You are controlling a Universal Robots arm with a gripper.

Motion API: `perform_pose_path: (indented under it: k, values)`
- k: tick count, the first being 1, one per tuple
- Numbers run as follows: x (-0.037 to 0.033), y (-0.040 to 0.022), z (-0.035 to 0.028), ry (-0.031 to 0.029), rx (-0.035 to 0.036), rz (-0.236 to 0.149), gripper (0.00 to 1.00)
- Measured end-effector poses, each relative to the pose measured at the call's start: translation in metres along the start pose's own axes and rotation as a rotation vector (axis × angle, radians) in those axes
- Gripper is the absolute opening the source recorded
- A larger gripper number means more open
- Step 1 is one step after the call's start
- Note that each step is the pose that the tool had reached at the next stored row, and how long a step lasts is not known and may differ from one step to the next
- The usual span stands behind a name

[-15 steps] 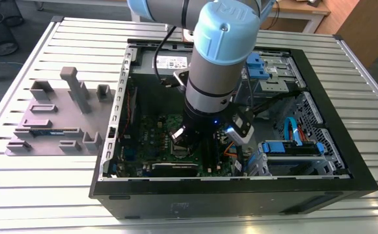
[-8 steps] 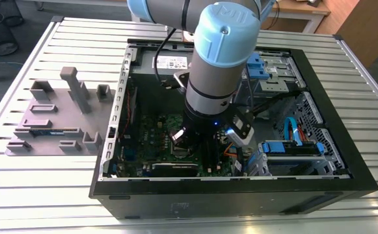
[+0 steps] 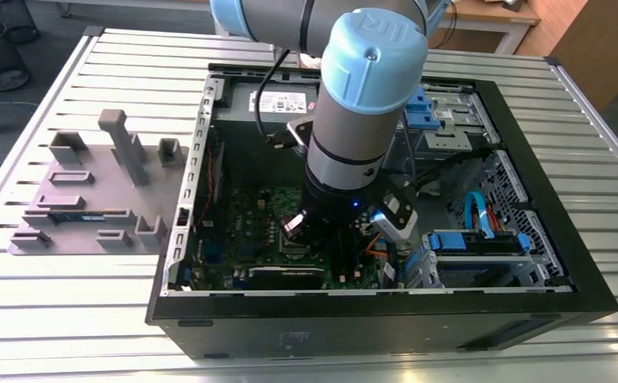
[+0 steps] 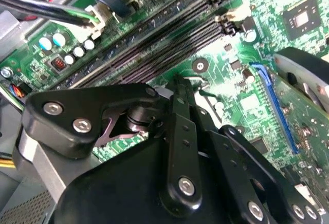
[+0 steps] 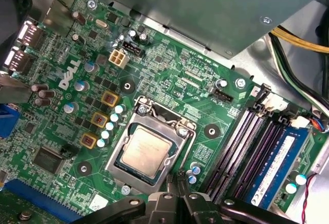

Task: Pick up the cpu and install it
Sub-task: 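Install the first cpu locking lever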

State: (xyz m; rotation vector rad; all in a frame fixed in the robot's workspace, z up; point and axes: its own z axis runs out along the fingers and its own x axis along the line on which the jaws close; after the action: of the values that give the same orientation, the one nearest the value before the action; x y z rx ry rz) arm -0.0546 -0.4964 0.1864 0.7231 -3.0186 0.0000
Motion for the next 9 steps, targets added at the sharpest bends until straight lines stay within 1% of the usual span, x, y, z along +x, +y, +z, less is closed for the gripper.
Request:
perform_pose_path:
  k: [5,9]
  values:
    - [0.0000,0.0000,0.0000,0.0002,-0.0001,0.000,0.11]
    - [0.0004,0.0000,-0.0005,-0.0013,-0.0023,0.000,0.11]
